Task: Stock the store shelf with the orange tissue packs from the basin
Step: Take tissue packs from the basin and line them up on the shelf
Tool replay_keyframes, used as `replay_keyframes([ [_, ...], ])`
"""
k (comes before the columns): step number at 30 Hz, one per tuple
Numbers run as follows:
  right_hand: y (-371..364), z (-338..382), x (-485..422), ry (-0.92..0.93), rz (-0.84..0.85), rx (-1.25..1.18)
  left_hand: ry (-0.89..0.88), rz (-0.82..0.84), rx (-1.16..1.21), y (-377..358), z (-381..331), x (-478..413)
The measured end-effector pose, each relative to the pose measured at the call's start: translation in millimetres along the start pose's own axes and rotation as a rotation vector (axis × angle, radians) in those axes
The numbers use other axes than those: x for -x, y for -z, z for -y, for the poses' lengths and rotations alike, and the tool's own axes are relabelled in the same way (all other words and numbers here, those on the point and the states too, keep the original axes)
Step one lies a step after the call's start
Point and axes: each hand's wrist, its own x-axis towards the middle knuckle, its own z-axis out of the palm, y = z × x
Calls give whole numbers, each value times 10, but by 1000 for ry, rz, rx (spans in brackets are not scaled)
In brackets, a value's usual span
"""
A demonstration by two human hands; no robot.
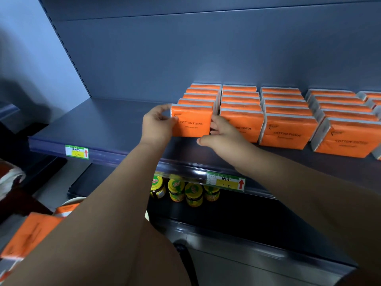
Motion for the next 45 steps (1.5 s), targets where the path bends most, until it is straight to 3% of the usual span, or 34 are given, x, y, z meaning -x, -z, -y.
replay_keyframes([
  [13,-72,-25,-100,-103,-49,66,119,73,-55,-27,4,-41],
  [18,-46,44,7,-153,-139,142,120,83,-134,4,-7,-42],
  [22,-38,62,55,-154,-219,129,121,76,-262,17,-114,-4],
  [28,-138,189,164,-39,-236,150,-117,162,-807,277,-323,199],
  [30,-190,271,199,29,-248,190,-156,136,-818,425,-438,282],
  [33,-363,436,287,164,-189,239,-224,48,-774,658,-549,577],
  [38,-938,734,513,339,-105,295,-360,-87,-964,1312,-362,1354],
  [45,-1779,931,597,277,124,437,-77,-167,-1059,2223,186,2057],
])
